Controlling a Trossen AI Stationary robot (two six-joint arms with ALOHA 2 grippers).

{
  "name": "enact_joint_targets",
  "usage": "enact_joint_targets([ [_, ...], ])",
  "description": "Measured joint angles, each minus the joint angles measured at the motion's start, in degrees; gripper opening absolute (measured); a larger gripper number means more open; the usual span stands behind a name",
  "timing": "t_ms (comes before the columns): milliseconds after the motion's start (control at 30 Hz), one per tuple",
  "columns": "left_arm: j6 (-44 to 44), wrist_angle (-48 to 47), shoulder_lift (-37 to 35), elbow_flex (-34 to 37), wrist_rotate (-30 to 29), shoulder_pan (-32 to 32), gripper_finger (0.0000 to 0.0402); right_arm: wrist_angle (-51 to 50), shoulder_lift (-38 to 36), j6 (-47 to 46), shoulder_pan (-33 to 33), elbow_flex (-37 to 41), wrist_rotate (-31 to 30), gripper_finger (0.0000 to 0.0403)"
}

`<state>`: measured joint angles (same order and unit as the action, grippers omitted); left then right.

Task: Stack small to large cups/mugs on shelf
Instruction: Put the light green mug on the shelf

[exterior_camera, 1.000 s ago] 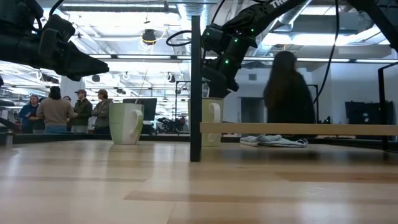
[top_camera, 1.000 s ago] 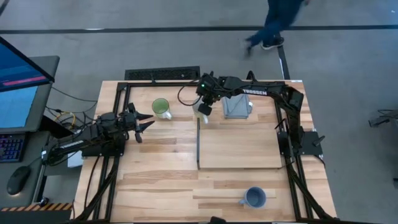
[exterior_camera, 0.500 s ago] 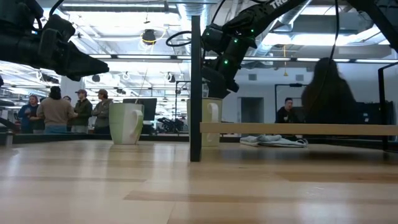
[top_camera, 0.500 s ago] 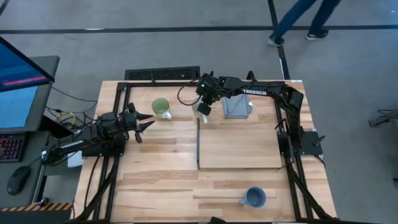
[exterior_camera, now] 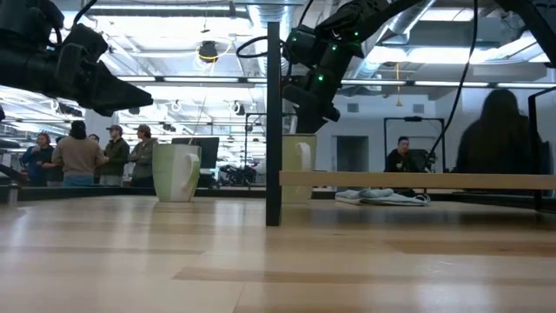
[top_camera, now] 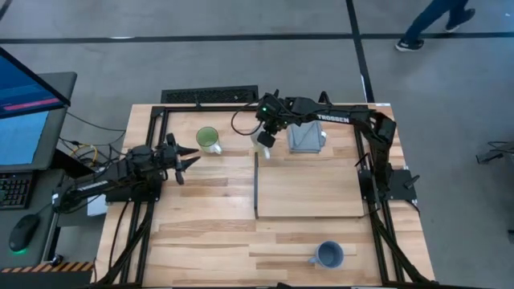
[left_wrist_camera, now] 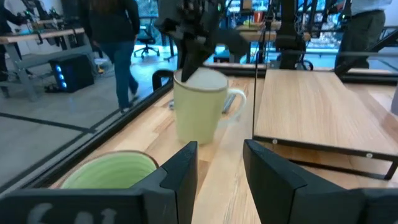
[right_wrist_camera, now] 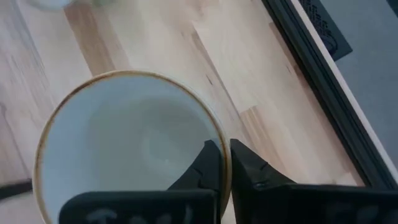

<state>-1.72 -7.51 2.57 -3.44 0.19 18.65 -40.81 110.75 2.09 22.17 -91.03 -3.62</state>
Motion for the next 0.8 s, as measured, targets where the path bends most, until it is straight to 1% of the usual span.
enact_joint_targets([
  [167, 0.87, 0.00, 3.28, -0.02, -0.03, 0.02, 0.0122, -0.67, -1.04, -1.74, -0.06, -0.22, 0.31, 0.0025],
  [267, 1.77, 0.00, 5.44, -0.02, -0.12, 0.02, 0.0122, -2.82, -2.32, -2.83, -0.15, -0.27, 0.31, 0.0025],
  [400, 1.55, 0.61, 6.51, 0.04, -0.66, 0.02, 0.0122, -4.48, -3.93, -4.76, -0.76, -0.30, -0.70, 0.0025],
  [600, 0.65, 1.60, 5.55, 0.17, -0.73, 0.01, 0.0122, -8.15, -8.18, -8.26, -2.26, -0.30, -1.75, 0.0025],
  [800, 0.50, 2.01, 4.88, 0.20, -0.83, 0.02, 0.0122, -12.41, -12.73, -13.78, -6.12, -0.46, -4.04, 0.0025],
])
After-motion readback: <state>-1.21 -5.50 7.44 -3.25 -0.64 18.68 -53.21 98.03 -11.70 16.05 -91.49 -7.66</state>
